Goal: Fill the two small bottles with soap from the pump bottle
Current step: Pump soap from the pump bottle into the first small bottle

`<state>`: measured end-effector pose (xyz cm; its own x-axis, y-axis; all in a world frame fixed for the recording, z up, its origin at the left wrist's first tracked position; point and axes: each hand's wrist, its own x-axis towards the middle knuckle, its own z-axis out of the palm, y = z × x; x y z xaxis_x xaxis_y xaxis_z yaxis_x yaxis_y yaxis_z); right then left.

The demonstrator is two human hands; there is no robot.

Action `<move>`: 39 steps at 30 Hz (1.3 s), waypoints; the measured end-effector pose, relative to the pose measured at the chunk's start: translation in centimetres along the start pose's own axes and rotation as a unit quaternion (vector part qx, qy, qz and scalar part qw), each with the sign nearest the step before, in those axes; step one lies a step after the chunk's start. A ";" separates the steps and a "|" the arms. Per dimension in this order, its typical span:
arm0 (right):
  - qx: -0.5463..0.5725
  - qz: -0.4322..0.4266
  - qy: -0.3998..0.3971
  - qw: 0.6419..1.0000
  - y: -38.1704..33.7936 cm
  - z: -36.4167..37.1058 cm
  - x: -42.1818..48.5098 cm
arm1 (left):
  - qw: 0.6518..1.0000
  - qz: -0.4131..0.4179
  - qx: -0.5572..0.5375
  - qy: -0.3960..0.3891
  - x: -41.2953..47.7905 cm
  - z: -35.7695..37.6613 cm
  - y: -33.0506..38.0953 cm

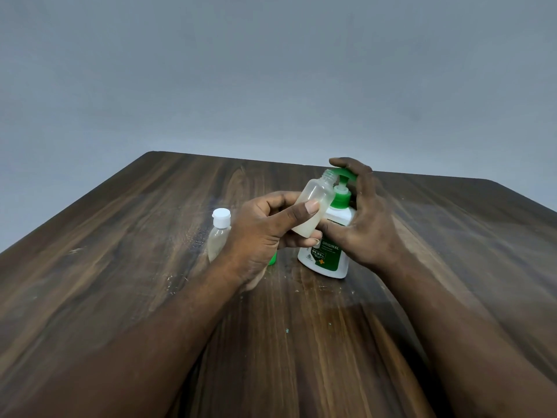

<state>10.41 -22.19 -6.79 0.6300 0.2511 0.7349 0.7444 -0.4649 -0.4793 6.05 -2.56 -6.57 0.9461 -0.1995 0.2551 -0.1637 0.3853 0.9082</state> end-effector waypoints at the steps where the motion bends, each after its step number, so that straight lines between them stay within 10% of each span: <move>1: 0.006 0.001 0.000 1.000 0.0 0.1 0.0 | 1.000 0.000 0.001 -0.003 0.0 0.0 0.0; 39: 0.019 0.023 0.027 0.999 -0.4 0.7 -0.8 | 0.999 0.005 0.021 -0.025 0.4 -0.8 -0.8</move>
<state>9.77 -21.55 -7.51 0.6514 0.1830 0.7363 0.7235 -0.4422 -0.5301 6.76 -2.19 -7.44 0.9293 -0.2418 0.2790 -0.1848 0.3495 0.9185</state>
